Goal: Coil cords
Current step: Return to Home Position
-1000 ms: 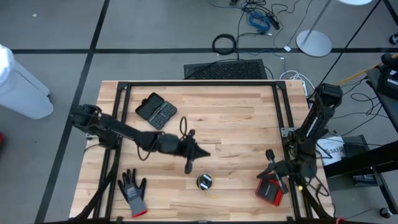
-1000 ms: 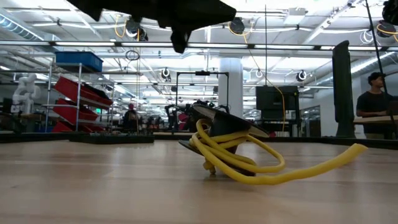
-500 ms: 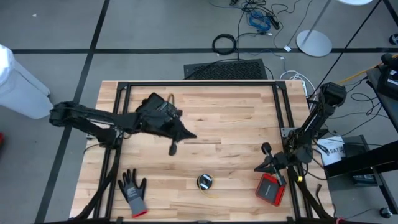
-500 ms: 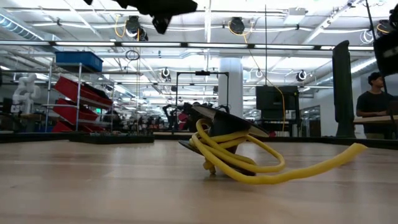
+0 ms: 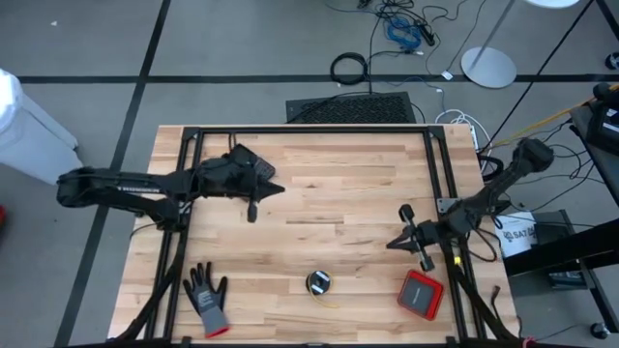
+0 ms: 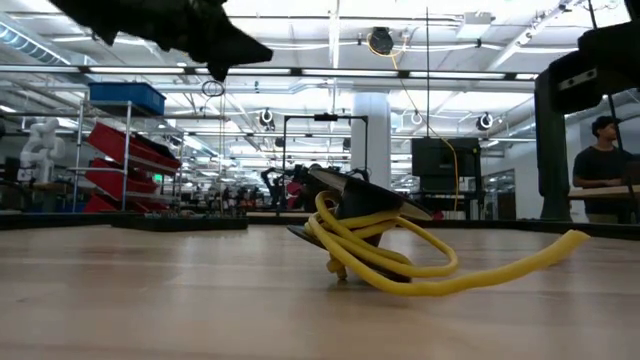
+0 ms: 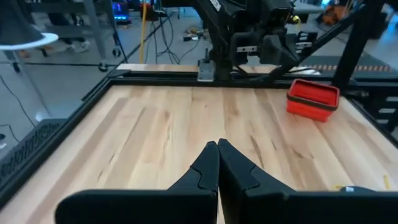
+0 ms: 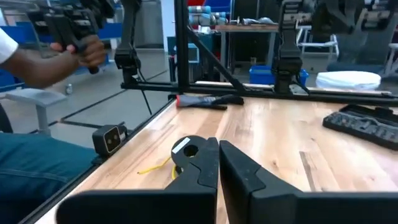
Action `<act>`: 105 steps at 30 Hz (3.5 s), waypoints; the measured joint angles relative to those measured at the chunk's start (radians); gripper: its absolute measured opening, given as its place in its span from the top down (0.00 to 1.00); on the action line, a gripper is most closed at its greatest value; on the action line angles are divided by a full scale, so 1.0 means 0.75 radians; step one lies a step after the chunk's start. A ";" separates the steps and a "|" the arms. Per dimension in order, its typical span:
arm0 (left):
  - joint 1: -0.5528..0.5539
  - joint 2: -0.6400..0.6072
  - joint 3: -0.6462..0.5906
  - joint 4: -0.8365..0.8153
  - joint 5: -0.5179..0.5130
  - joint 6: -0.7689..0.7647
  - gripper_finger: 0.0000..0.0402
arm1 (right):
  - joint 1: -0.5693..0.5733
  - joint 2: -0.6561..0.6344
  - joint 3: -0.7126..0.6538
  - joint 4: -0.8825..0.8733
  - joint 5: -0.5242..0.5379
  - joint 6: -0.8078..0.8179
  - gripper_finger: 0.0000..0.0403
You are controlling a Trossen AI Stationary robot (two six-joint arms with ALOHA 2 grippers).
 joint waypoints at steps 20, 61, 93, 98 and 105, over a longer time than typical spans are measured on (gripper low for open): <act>0.124 -0.085 -0.180 0.163 0.044 0.044 1.00 | -0.672 -0.220 0.000 -0.252 -0.672 -0.010 1.00; 0.199 -0.466 -0.795 0.597 0.089 -0.185 1.00 | -0.947 -0.219 0.001 -0.342 -0.705 0.001 1.00; -0.265 -0.928 -0.795 0.010 -0.297 -0.115 1.00 | -0.947 -0.219 0.001 -0.343 -0.671 -0.019 1.00; -0.265 -1.045 -0.795 -0.059 -0.214 -0.115 1.00 | -0.946 -0.220 0.001 -0.336 -0.672 -0.019 1.00; -0.265 -1.165 -0.795 -0.225 -0.081 -0.149 1.00 | -0.946 -0.220 0.001 -0.332 -0.678 -0.044 1.00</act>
